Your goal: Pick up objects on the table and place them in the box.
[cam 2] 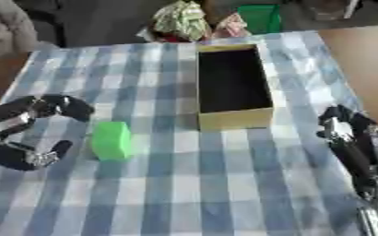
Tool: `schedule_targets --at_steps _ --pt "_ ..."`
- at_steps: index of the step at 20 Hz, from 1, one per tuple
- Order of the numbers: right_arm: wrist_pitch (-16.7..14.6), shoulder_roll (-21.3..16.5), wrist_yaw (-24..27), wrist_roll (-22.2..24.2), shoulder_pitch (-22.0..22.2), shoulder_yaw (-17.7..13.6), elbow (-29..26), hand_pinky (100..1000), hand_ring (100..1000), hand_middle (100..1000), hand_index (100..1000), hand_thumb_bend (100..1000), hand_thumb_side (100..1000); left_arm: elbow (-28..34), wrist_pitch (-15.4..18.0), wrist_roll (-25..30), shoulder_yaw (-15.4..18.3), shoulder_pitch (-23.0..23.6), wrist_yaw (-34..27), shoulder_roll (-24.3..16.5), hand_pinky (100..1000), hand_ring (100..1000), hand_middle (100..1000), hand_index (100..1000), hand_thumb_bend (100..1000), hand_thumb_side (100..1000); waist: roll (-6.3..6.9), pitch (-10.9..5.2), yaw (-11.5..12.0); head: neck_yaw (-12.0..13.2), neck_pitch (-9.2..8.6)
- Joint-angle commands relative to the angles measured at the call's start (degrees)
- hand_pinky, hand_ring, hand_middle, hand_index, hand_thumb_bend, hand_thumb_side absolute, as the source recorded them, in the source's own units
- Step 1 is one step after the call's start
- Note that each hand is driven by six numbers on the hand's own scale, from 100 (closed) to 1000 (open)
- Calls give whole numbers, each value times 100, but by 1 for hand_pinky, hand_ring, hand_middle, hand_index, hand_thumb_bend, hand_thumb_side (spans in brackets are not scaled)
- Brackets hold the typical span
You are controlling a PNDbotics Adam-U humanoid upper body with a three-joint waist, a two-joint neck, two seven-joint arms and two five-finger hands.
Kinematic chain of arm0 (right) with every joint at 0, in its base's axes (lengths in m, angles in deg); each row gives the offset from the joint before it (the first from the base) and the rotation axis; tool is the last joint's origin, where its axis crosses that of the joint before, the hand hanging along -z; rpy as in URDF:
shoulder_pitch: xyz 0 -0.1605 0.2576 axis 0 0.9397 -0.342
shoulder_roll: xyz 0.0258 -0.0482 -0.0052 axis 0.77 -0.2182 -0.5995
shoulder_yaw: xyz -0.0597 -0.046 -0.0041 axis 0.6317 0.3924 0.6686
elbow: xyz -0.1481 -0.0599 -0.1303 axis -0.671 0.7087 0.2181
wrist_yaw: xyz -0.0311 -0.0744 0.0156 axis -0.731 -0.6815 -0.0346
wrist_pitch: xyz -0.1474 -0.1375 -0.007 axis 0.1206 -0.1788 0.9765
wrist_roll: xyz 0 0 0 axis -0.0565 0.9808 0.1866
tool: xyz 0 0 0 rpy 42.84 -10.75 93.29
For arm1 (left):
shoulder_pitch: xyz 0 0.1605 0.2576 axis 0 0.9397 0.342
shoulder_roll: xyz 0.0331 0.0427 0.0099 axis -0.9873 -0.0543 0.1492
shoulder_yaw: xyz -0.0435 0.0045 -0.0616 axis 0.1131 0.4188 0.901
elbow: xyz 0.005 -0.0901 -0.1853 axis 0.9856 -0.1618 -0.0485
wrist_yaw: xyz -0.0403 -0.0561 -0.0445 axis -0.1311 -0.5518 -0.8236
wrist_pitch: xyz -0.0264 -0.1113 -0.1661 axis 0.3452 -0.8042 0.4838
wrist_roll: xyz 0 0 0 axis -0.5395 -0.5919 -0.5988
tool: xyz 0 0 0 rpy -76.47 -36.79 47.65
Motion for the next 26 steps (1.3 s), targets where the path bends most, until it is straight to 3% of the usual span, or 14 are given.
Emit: schedule_targets --at_steps 1,4,6,7,8,9,12,15,18,22,26 --pt "1 -85 28 0 -24 3 -63 604 1000 498 556 100 528 4 -126 -187 -2 -92 116 -161 775 756 772 769 100 1000 -11 -70 1 -8 -78" --pt "3 -82 33 3 -25 7 -62 604 1000 498 556 100 530 -10 -316 -492 -49 -130 226 -160 783 750 762 759 100 1000 -9 -70 1 -11 -80" --pt "4 -81 30 8 -21 9 -59 604 1000 498 556 100 533 37 -252 -481 -110 -136 297 -163 822 775 783 800 100 756 -10 -68 -6 -6 -85" --pt "4 -81 29 8 -21 6 -59 604 1000 498 556 100 530 95 -123 -392 -144 -141 338 -178 878 825 836 864 100 433 -9 -68 -10 0 -86" --pt "4 -82 28 5 -22 3 -60 604 1000 498 556 100 530 149 58 -249 -164 -139 383 -192 882 830 843 872 100 407 -9 -67 -10 2 -86" --pt "4 -83 29 3 -23 2 -60 604 1000 498 556 100 531 192 250 -98 -173 -141 416 -208 914 868 893 914 152 252 -7 -68 -10 4 -85" --pt "6 -83 28 8 -20 3 -56 604 1000 498 557 100 535 327 953 370 -131 -148 530 -297 908 890 919 938 282 238 0 -72 -7 -2 -85" --pt "7 -85 25 10 -18 2 -50 605 1000 498 557 100 535 335 1321 473 -60 -174 644 -401 867 885 922 946 378 359 10 -78 -3 -2 -79" --pt "7 -88 20 13 -12 2 -44 605 1000 498 557 100 537 298 1382 305 -8 -229 869 -468 843 870 915 949 422 395 17 -82 -5 -2 -78" --pt "7 -91 16 17 -8 4 -39 605 1000 498 557 100 537 217 1294 129 -40 -307 1245 -514 808 848 909 957 448 560 24 -88 -8 4 -64" --pt "8 -93 13 21 -1 7 -32 605 1000 498 557 100 540 131 1267 45 -101 -390 1609 -573 781 838 912 963 464 591 33 -96 -6 2 -52"
